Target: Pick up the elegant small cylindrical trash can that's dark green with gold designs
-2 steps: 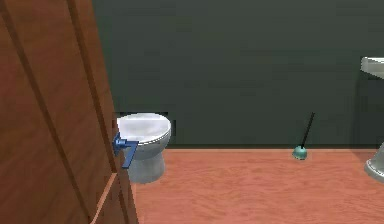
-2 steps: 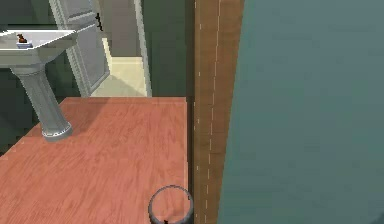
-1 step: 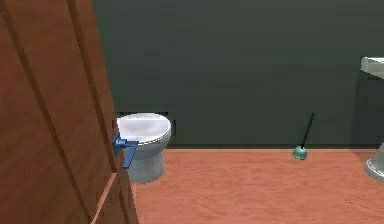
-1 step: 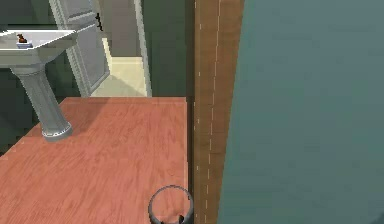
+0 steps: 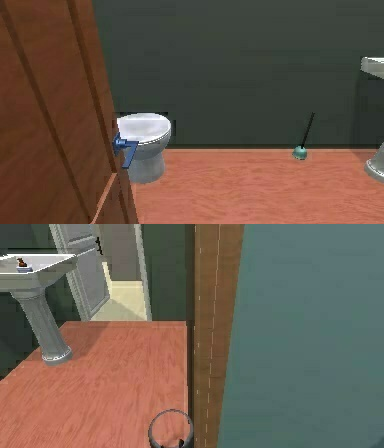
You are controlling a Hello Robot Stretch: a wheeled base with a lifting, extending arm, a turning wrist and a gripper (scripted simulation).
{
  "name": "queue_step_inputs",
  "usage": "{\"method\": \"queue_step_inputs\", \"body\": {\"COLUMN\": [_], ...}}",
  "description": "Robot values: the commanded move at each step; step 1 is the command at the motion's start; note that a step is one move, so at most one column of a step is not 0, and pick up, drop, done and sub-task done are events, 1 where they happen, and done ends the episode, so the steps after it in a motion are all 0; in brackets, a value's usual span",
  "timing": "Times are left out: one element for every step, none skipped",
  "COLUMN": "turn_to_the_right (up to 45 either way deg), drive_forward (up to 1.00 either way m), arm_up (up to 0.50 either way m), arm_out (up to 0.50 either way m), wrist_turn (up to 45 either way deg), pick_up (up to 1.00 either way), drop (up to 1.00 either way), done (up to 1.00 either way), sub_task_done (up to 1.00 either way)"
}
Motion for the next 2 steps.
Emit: {"method": "queue_step_inputs", "body": {"turn_to_the_right": [0.0, 0.0], "drive_forward": [0.0, 0.0], "arm_up": [0.1, 0.0], "arm_out": [0.0, 0.0], "wrist_turn": [0.0, 0.0], "pick_up": [0.0, 0.0], "drop": [0.0, 0.0], "done": [0.0, 1.0], "sub_task_done": [0.0, 0.0]}}
